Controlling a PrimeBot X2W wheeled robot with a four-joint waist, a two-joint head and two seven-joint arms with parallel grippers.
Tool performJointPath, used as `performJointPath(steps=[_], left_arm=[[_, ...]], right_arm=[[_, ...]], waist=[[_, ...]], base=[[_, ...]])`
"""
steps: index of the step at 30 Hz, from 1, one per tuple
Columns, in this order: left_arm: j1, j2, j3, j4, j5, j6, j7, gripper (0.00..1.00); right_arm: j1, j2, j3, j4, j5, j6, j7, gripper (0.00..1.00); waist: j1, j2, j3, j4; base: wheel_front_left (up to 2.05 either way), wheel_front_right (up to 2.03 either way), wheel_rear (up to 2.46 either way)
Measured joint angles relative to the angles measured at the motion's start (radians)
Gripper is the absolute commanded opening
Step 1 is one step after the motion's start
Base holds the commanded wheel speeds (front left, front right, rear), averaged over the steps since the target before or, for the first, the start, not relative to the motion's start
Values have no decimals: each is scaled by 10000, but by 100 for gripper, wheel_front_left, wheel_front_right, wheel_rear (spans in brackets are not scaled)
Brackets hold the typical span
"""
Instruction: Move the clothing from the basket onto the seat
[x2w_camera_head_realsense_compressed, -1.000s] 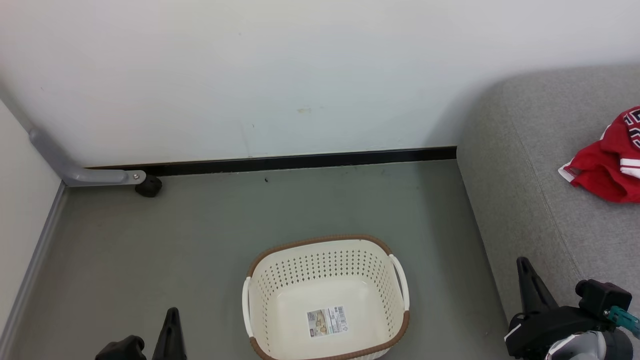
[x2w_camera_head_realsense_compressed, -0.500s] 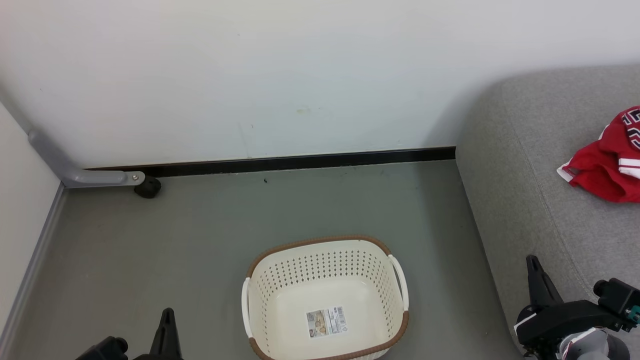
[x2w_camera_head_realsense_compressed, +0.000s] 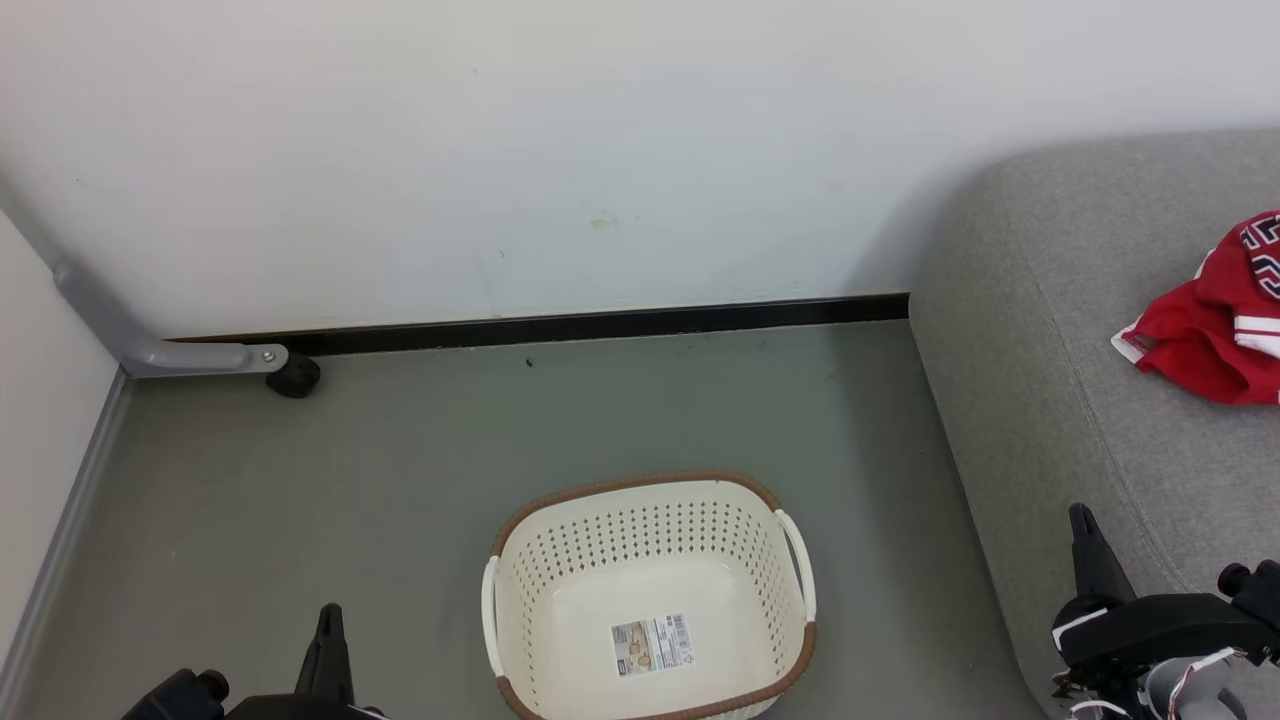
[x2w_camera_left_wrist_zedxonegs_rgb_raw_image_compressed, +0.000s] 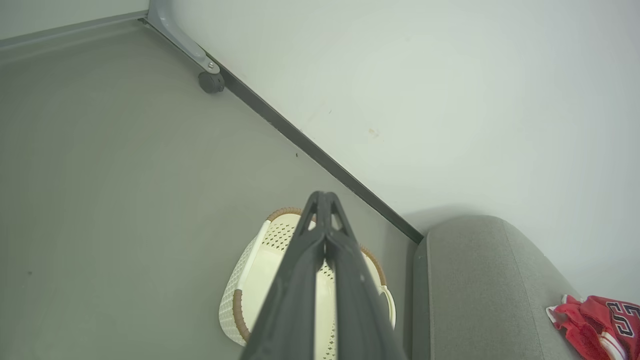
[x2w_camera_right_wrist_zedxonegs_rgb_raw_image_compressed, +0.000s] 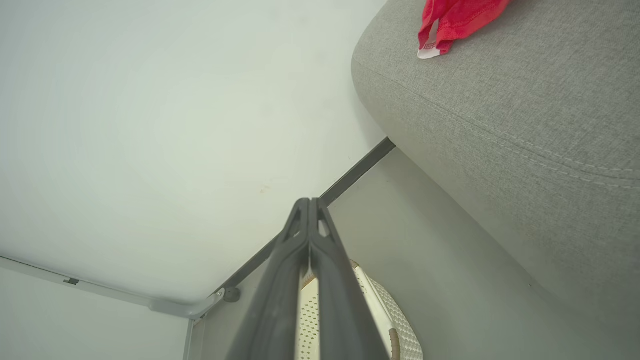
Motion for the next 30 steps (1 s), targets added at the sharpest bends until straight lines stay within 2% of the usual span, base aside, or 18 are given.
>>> performJointPath(steps=[30], left_arm=[[-200,-61,548,-456,-3720,-617,997,0]], right_arm=[[140,339,-1066,-472,3561,353,968,0]], waist=[[0,0,-16,-58]], base=[[0,0,0]])
